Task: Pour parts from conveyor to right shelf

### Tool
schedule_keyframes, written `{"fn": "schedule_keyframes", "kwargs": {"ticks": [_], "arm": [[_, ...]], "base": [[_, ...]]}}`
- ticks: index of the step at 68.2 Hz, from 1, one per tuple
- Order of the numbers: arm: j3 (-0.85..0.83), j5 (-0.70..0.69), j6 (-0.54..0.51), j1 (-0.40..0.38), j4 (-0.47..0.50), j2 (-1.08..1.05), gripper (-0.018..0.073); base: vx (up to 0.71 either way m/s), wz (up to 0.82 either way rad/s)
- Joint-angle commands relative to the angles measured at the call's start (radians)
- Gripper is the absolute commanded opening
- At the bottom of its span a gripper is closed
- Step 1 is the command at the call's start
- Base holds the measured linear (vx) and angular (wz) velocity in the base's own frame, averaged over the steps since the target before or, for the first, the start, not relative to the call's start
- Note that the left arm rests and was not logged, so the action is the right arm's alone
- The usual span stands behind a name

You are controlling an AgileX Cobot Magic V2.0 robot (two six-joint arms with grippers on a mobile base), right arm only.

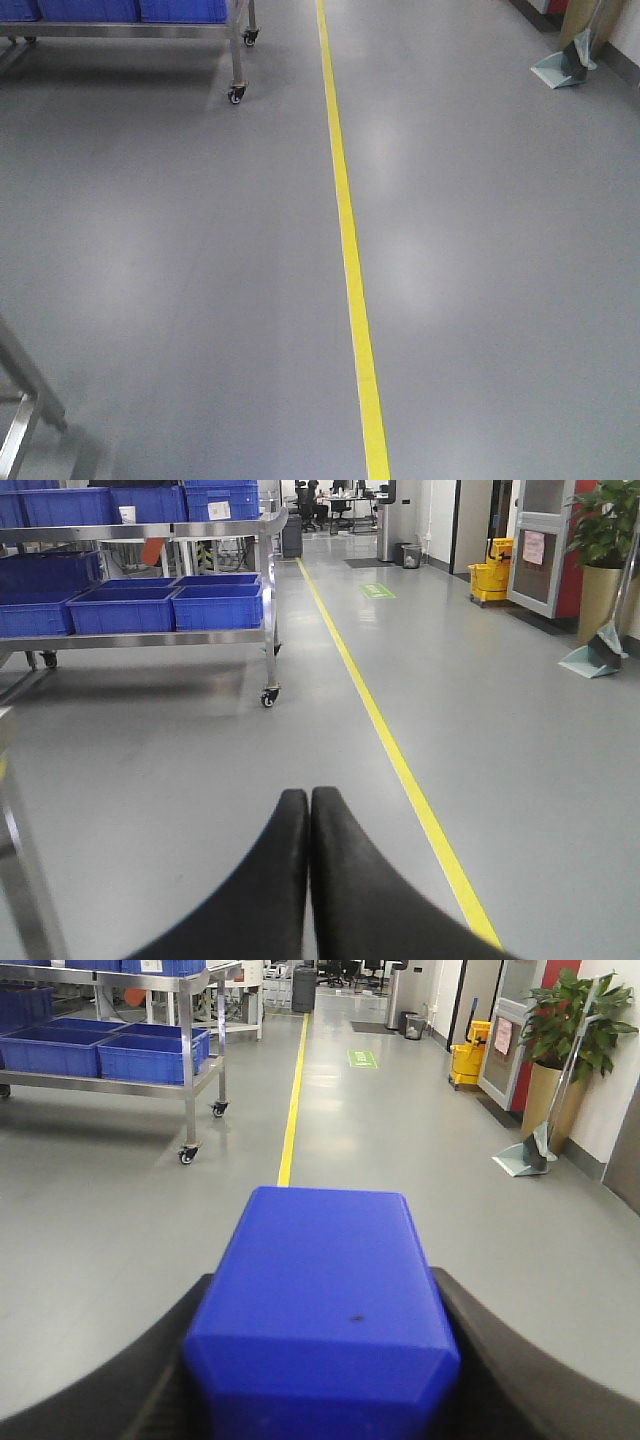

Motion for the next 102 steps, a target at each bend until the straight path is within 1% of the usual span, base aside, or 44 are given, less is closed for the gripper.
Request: {"fn": "schedule_keyframes", "kwargs": {"ticks": [1,48,102], "arm": [[-0.028,-0.078,-0.009,-0.003,0.006,0.012,-0.0006],[-0.028,-0.078,-0.009,-0.003,0.006,0.012,-0.0006],[-0.028,-0.078,-0.009,-0.003,0.006,0.012,-0.0006]], "base": [[0.7,0.0],[0.68,0.02],[0.6,0.36]]}}
